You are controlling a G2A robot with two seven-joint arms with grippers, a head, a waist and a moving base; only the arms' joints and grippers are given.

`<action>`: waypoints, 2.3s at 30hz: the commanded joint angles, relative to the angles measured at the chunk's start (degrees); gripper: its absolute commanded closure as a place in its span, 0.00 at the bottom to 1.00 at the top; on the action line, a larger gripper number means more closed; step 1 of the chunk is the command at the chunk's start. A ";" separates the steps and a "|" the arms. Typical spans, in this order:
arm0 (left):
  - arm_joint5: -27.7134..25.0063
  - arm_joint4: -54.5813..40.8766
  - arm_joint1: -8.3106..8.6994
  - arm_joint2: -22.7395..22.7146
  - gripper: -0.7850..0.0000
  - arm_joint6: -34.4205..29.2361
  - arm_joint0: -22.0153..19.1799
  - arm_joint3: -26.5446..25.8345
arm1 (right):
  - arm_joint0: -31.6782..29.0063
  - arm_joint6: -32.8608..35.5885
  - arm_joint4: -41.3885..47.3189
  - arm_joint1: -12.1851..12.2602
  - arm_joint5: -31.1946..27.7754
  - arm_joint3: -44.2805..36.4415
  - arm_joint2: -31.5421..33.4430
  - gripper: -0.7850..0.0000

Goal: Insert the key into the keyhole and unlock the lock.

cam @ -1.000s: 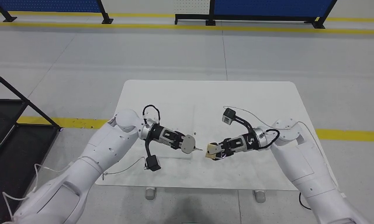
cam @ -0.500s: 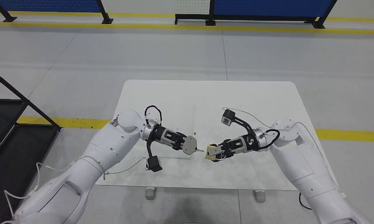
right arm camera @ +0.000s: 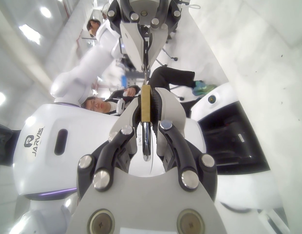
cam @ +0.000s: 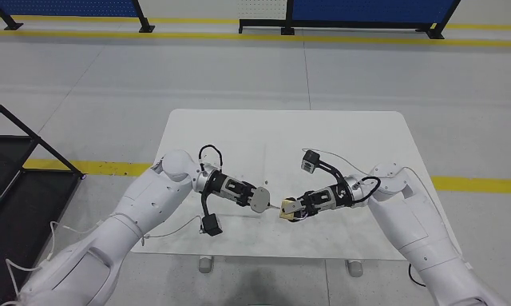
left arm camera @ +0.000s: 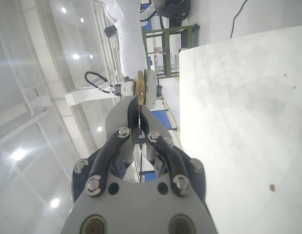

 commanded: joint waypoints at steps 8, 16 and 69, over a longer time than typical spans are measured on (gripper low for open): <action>0.26 0.13 0.03 0.35 1.00 -0.26 -0.10 -0.01 | 0.00 0.00 -0.01 0.00 -0.01 0.00 0.01 1.00; 0.67 0.09 0.03 0.61 1.00 -0.67 -0.08 -0.19 | 0.00 0.00 -0.01 0.00 -0.01 0.00 0.01 1.00; 2.64 -1.26 -1.71 3.93 1.00 -2.64 -1.97 1.49 | 0.00 0.00 -0.01 0.00 -0.01 0.00 0.01 1.00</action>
